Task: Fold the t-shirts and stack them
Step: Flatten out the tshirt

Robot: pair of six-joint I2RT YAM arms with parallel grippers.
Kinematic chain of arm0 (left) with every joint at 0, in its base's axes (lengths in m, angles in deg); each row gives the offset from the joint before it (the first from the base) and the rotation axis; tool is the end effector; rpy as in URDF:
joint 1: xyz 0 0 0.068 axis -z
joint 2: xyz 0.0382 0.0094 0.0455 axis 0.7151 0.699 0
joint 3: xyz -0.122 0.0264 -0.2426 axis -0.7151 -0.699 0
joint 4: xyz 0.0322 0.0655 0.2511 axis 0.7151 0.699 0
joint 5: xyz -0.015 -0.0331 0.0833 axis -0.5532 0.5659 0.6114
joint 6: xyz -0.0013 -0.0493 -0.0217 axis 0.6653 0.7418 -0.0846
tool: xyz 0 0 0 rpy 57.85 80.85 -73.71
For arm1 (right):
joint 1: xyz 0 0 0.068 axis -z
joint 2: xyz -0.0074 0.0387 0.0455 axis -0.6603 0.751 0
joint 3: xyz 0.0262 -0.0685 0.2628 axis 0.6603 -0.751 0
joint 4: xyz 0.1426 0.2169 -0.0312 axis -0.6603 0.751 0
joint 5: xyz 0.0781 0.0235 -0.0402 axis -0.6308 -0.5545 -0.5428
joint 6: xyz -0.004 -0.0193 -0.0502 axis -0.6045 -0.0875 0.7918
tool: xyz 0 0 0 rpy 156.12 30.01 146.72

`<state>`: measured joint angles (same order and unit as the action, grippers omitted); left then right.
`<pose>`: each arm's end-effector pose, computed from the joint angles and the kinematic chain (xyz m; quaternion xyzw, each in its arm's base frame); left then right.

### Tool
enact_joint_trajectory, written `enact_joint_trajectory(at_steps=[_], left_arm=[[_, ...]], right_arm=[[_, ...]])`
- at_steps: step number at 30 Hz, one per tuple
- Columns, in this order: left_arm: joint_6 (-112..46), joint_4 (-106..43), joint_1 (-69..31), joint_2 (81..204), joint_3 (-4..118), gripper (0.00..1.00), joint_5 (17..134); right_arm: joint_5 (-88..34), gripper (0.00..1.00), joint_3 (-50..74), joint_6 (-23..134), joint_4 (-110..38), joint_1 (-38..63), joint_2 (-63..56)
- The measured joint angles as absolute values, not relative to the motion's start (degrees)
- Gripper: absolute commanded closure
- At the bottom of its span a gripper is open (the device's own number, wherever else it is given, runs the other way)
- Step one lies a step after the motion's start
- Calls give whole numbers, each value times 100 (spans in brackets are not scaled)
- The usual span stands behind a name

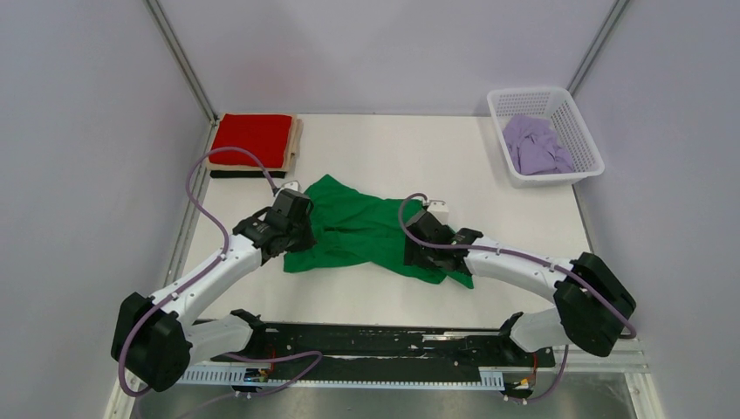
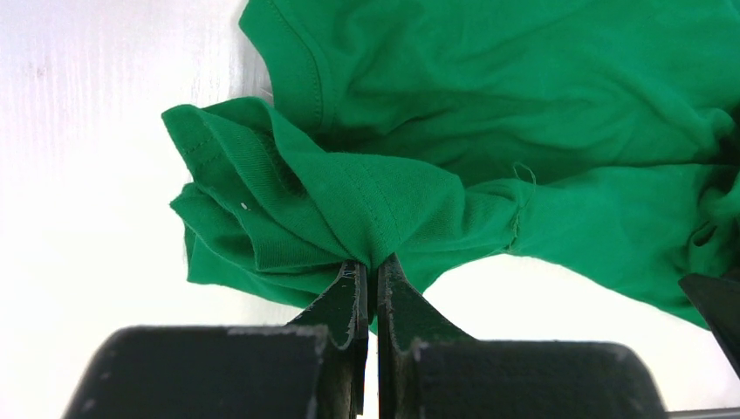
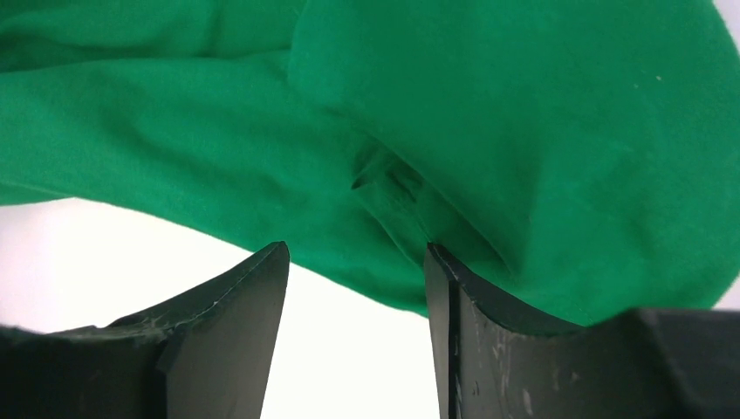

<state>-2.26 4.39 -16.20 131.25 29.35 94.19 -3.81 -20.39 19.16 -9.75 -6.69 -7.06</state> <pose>0.1957 -0.1031 0.2357 -0.1322 0.9383 -0.1106 0.2999 0.1755 0.1807 0.1886 -0.0062 0.9591 0.0866 0.2695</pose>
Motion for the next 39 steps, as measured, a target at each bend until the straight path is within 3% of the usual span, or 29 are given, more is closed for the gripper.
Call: enact_joint_trajectory(at_steps=[9,11,13,14,19,25,33,39], left_arm=[[-221,415,-1620,13094,2841,100,9408],[-219,415,-1620,13087,2841,100,9434],[-217,415,-1618,13085,2841,100,9452],[-210,419,-1615,13083,2841,100,9478],[-204,467,-1613,12985,2860,100,9602],[-269,614,-1613,12528,3339,100,9686],[-840,577,-1611,11595,5129,100,9867],[-1316,563,-1611,11407,6685,100,9710]], right_arm=[[-207,53,-1919,1885,-1064,-341,-49],[-148,65,-1930,1857,-1058,-278,48],[-71,94,-1965,1791,-1023,-241,89],[-14,99,-1980,1741,-977,-230,76],[40,100,-2087,1732,-802,-212,-459],[10,100,-2083,2001,-710,-210,-2575],[213,100,-1469,2547,-833,-210,-5006],[161,100,-256,3153,-1053,-203,-5329]])
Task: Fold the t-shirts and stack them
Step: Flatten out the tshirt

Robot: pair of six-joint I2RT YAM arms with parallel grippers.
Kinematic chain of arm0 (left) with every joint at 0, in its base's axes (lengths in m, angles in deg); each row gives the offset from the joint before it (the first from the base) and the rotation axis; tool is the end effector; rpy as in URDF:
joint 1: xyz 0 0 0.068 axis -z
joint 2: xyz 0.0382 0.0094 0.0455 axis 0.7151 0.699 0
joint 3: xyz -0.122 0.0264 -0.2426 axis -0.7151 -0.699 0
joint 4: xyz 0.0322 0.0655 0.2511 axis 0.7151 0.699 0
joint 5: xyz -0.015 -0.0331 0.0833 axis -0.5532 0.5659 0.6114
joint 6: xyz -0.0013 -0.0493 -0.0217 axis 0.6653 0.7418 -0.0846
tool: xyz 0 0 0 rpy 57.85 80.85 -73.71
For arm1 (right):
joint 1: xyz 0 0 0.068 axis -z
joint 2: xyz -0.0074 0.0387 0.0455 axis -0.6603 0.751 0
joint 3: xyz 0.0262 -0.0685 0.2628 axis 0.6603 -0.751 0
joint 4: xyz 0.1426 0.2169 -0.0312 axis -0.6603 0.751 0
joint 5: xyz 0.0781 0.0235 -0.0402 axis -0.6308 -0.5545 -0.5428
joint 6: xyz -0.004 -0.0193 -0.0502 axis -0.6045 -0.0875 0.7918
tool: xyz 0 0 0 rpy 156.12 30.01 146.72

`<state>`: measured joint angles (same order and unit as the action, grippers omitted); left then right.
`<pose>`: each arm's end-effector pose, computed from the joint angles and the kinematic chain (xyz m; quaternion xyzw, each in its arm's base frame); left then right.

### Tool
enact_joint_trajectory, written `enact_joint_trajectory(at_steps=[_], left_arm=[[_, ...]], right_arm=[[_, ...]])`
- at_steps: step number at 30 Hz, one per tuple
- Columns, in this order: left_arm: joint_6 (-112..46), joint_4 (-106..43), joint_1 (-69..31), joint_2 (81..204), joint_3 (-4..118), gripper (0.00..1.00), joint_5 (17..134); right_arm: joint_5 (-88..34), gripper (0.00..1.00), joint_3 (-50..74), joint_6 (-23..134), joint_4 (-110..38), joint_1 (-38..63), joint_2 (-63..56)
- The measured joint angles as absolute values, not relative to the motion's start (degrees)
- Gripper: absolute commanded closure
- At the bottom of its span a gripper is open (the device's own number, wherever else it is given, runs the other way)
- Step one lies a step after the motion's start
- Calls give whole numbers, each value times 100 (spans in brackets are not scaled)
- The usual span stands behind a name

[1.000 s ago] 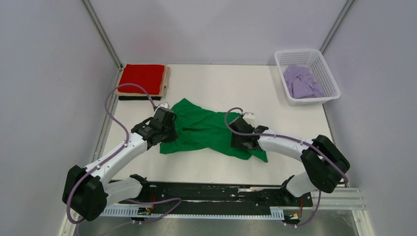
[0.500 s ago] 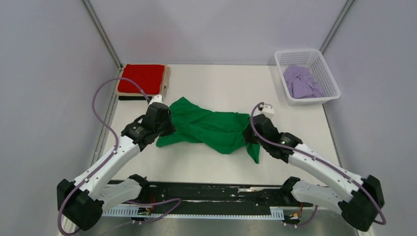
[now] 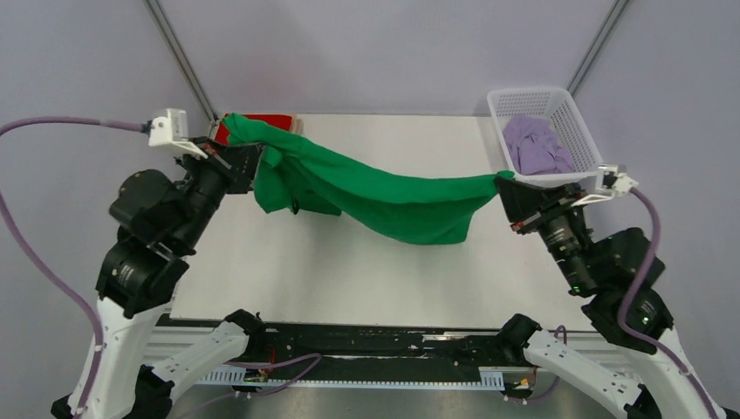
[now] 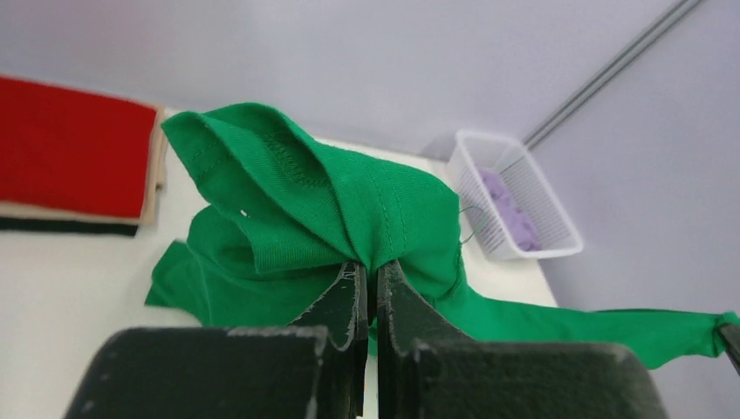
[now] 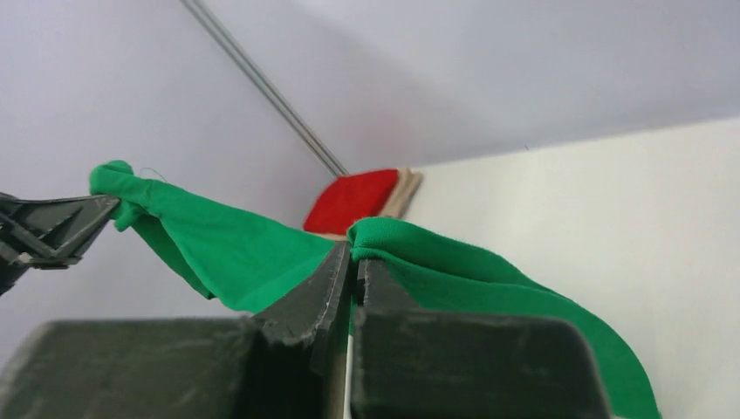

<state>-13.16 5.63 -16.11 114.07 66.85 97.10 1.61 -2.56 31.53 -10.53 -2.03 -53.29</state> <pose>0.1061 -0.0507 0.4950 -0.0915 0.7044 -0.2829 0.6445 0.0696 0.0481 0.4319 0.0599 0.6803 0.3344 0.6495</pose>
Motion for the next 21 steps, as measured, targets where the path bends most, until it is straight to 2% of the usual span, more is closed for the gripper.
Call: enact_joint_trajectory(at_steps=[9,14,18,21], left_arm=[[-1893,799,-1611,11468,8840,100,8787],[-2197,1066,-1609,11798,10180,100,8129],[-2405,1123,-1609,11933,10464,100,7917],[-2556,1025,-1607,11953,10049,99,8184]], right_arm=[[-989,100,1873,3878,-1215,-199,-5183],[-1426,100,2564,4093,-1263,-199,-5126],[-1232,100,2680,4270,-1263,-199,-5054],[-532,100,2608,4440,-1296,-199,-4848]])
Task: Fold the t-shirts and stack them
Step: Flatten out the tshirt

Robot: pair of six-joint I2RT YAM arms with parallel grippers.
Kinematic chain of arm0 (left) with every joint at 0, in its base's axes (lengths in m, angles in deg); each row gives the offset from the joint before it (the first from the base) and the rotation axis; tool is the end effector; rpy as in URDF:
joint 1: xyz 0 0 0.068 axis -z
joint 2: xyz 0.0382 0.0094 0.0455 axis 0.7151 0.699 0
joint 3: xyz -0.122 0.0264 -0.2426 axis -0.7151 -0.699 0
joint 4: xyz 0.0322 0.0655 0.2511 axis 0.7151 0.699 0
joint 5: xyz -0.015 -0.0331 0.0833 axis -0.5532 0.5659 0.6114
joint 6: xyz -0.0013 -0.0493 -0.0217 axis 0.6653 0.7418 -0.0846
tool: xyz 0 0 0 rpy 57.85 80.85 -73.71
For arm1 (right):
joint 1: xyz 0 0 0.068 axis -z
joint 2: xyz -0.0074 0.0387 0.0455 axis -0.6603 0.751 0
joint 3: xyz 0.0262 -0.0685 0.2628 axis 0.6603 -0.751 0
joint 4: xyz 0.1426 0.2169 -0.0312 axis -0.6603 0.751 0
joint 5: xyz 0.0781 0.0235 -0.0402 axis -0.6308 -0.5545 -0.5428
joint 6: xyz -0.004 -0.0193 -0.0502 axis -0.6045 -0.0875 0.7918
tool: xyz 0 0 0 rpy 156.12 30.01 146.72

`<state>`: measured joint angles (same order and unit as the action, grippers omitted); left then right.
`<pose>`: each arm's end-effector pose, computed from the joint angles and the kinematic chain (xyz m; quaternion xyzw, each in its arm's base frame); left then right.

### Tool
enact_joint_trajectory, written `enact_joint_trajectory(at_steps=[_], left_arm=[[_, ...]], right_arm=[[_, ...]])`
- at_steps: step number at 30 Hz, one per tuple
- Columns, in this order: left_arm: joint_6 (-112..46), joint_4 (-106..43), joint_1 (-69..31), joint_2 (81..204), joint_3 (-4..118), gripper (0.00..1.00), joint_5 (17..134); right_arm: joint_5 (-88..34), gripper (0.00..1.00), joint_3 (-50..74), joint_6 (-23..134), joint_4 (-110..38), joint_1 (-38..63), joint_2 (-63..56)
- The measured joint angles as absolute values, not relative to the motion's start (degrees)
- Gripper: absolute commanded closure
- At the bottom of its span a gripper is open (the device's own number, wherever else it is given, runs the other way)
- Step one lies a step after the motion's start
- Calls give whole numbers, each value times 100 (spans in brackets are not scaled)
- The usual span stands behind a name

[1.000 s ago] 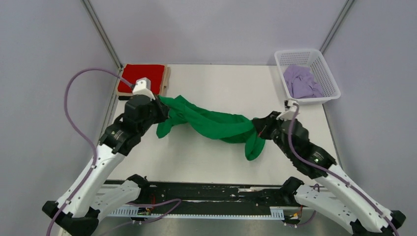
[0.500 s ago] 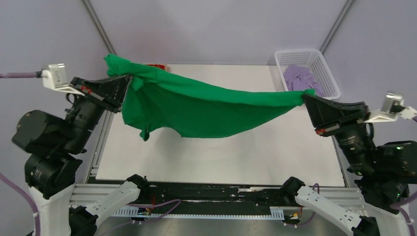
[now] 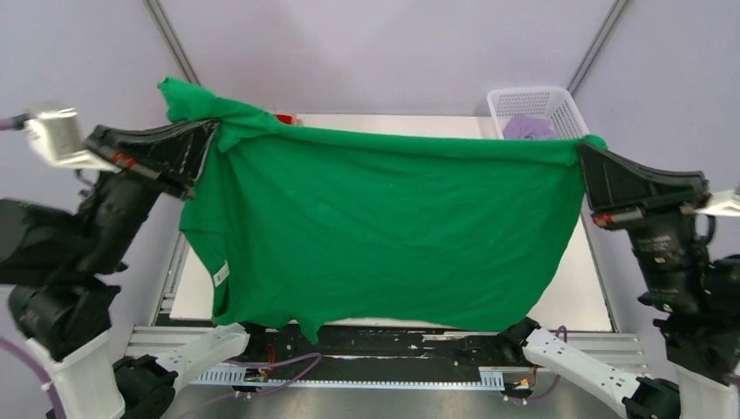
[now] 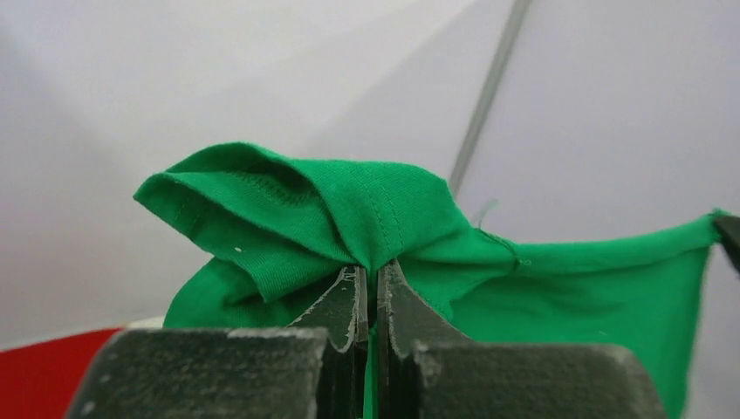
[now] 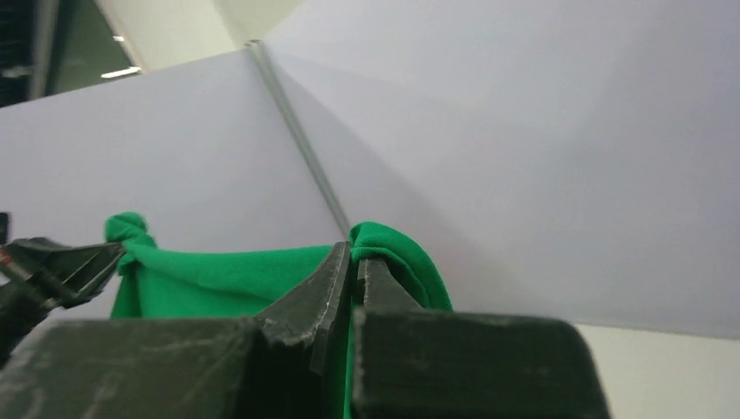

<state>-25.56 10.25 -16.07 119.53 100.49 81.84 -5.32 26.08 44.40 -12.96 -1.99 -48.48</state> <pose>0.0168 -0.0109 0.6119 0.0664 0.5479 -0.3507 0.7566 0.0035 -0.0086 0.5565 -0.0041 0.5047 0.3858 0.7723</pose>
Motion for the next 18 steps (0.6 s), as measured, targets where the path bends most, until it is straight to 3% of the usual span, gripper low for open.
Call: enact_joint_trajectory(at_steps=[7,11,13,14,15,16,18], left_arm=[[-2899,163,-1657,12692,7798,97,10037],[-2995,-304,-2026,14364,7122,91,10363],[-3041,-435,-2219,15594,7153,80,10284],[-3056,-446,-2302,16335,7345,63,10166],[-3076,-383,-2372,17065,7616,48,10055],[-3107,-250,-2422,17765,7990,18,9930],[-3163,24,-2494,18930,8720,2,9777]], right_arm=[[2508,100,1294,5004,-2046,44,-3762],[2541,100,13,4499,-2166,1287,-2599],[2165,95,-496,4167,-2258,1971,-1867],[1988,89,-686,4053,-2339,2214,-1544],[1769,76,-837,3935,-2437,2448,-1198],[1500,58,-909,3819,-2511,2684,-770],[1151,30,-892,3655,-2679,2957,-164]])
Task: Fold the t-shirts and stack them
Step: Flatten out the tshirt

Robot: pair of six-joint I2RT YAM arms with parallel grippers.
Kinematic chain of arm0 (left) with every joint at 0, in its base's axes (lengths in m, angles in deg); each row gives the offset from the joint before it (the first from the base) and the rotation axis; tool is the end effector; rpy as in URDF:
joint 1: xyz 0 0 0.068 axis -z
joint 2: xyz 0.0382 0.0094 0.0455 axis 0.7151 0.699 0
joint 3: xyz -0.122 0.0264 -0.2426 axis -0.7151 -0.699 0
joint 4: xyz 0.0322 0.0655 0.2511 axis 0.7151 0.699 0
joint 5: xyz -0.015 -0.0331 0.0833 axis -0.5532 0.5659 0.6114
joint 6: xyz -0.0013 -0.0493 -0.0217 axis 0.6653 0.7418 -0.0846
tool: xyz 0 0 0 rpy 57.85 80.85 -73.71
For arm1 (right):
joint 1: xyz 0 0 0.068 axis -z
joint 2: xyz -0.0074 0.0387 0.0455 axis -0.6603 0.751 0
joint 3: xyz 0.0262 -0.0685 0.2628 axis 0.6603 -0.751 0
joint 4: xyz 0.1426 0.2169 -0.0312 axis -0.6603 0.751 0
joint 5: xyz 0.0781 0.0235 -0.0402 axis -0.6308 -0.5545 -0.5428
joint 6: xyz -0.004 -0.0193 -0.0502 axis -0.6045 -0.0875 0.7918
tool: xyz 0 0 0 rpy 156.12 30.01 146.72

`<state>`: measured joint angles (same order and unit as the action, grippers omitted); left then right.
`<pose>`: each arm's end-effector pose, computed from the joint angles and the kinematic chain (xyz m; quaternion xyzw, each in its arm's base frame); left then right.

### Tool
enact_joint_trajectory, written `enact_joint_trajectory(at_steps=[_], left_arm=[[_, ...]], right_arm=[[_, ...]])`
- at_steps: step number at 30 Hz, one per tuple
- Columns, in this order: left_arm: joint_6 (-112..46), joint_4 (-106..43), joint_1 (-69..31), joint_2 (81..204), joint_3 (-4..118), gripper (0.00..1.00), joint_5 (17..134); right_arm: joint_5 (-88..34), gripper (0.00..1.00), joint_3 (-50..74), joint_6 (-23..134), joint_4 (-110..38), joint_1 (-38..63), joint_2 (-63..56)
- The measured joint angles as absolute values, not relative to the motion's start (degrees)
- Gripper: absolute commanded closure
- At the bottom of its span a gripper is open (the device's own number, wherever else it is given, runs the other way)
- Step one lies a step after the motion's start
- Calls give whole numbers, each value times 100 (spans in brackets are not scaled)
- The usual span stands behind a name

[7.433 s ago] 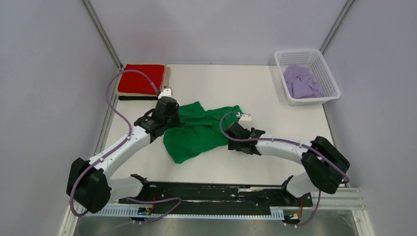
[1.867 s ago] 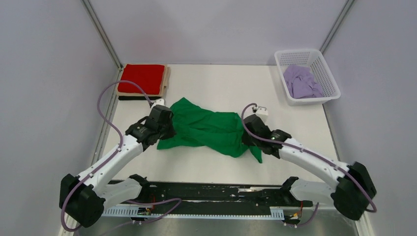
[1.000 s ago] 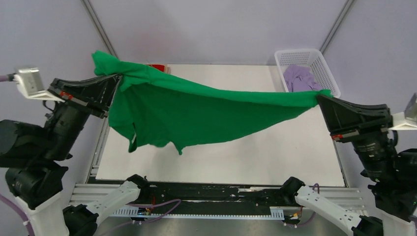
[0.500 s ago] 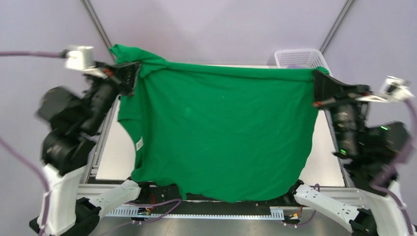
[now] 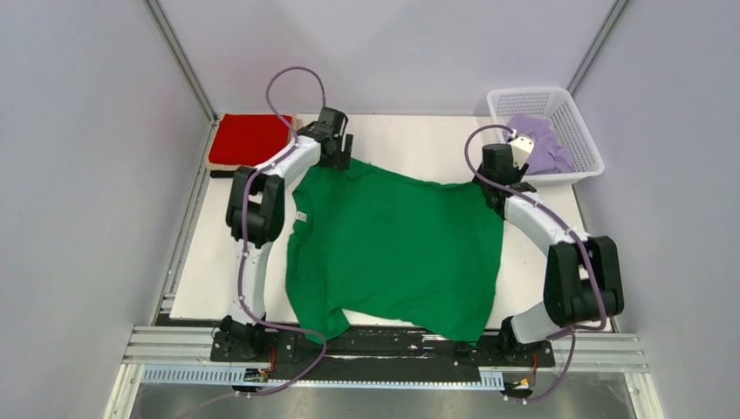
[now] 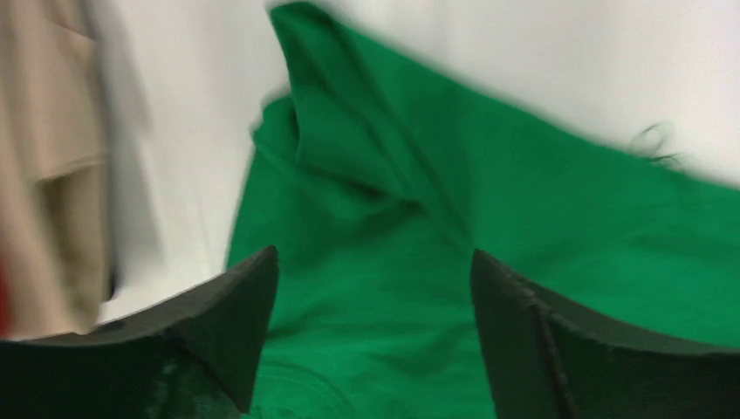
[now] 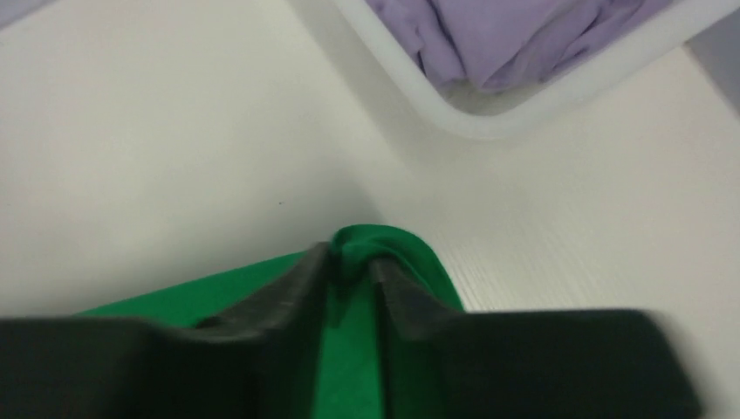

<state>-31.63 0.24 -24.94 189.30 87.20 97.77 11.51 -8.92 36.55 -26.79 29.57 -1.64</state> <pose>0.4542 -0.1625 0.2241 0.0235 0.9335 0.0113 0.3577 0.3113 0.0461 0.2490 0.2225 0.8439 -0.0902 0.4798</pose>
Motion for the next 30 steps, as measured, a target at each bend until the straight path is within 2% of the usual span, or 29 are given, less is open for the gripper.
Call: enact_joint_trajectory(at_steps=[2,3,4,9,14,17,22,30], left_arm=[[-3152,277,-2551,19557,9131,0,9587],[-3144,369,-2566,19677,9197,0,9480],[-3141,452,-2584,19693,9212,0,9384],[-3067,389,-2612,19161,9190,0,8977],[-2807,91,-2579,17887,8390,0,8805],[-2575,-68,-2542,17061,7516,0,8765],[-1946,-462,-2501,15774,5348,0,8501],[-899,-715,-2472,15017,3188,0,8024]], right_arm=[[836,14,-678,3644,-2704,3141,341],[709,3,-533,3638,-2712,3206,507],[596,0,-424,3629,-2719,3237,583],[-259,0,-243,3614,-2806,3237,264],[-1221,0,-638,3408,-2797,3219,-626],[-1833,0,-1202,3253,-2754,3191,-1281],[-2571,0,-2435,2963,-2612,3141,-2162],[-2764,0,-3482,2597,-2336,3125,-2075]])
